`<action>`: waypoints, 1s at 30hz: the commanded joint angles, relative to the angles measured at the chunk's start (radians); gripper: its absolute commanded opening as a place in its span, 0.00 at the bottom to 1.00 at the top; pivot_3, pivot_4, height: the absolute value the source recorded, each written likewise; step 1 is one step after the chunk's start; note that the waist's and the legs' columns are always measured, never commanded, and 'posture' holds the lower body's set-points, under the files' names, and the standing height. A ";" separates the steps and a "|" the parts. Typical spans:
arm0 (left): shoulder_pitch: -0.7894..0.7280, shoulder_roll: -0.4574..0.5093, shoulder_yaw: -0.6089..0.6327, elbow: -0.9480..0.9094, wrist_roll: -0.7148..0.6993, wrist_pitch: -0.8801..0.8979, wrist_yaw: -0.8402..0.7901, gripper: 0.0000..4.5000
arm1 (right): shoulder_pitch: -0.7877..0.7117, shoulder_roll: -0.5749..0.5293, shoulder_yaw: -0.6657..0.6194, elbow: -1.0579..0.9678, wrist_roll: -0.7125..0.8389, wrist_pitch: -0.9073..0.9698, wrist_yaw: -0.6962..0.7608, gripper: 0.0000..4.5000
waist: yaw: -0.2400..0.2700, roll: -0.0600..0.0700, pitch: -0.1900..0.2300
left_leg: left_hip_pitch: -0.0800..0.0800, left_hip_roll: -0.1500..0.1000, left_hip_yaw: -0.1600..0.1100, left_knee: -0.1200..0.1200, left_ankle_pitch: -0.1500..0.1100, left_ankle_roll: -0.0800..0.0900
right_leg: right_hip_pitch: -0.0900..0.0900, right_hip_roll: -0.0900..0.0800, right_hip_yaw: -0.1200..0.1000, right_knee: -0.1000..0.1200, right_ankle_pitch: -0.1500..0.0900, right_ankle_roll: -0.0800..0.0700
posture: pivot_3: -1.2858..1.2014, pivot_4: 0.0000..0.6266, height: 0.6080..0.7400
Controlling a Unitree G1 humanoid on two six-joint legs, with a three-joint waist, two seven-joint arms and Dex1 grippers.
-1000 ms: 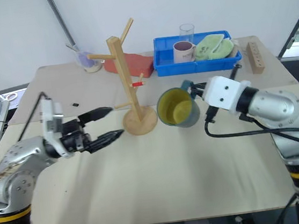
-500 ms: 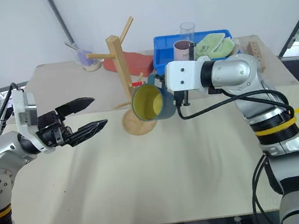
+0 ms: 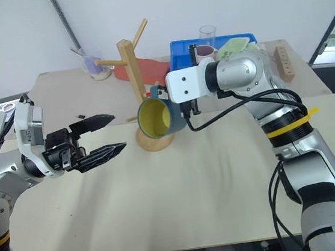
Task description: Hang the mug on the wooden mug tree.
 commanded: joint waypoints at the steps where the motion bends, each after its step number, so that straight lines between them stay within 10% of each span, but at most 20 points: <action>1: -0.007 0.009 0.005 -0.021 -0.019 -0.013 -0.005 1.00 | -0.048 0.011 -0.011 0.009 -0.015 -0.034 -0.002 0.00 | 0.000 0.000 0.000 | 0.000 0.000 0.000 0.000 0.000 0.000 | 0.000 0.000 0.000 0.000 0.000 0.000 | 0.52 0.24 0.88; 9: -0.005 -0.001 -0.018 -0.014 0.000 -0.030 -0.007 1.00 | -0.079 0.035 -0.019 0.050 -0.022 -0.060 -0.013 0.00 | -0.001 0.000 0.000 | 0.000 0.000 0.000 0.000 0.000 0.000 | 0.000 0.000 0.000 0.001 0.000 0.000 | 0.52 0.24 0.88; 22: -0.017 -0.001 -0.032 0.018 0.046 -0.073 -0.001 1.00 | -0.058 -0.027 -0.086 -0.004 0.075 -0.033 0.060 1.00 | 0.001 0.000 0.000 | 0.000 0.000 0.000 0.000 0.000 0.000 | 0.000 0.000 0.001 0.001 0.000 0.000 | 0.52 0.24 0.88; 30: -0.044 0.083 -0.067 0.094 0.231 -0.086 0.055 1.00 | 0.115 -0.157 -0.261 -0.222 0.392 0.307 0.219 1.00 | 0.005 -0.001 0.000 | 0.001 0.000 0.001 0.000 0.000 0.000 | 0.001 0.000 0.001 0.000 0.000 0.000 | 0.52 0.24 0.88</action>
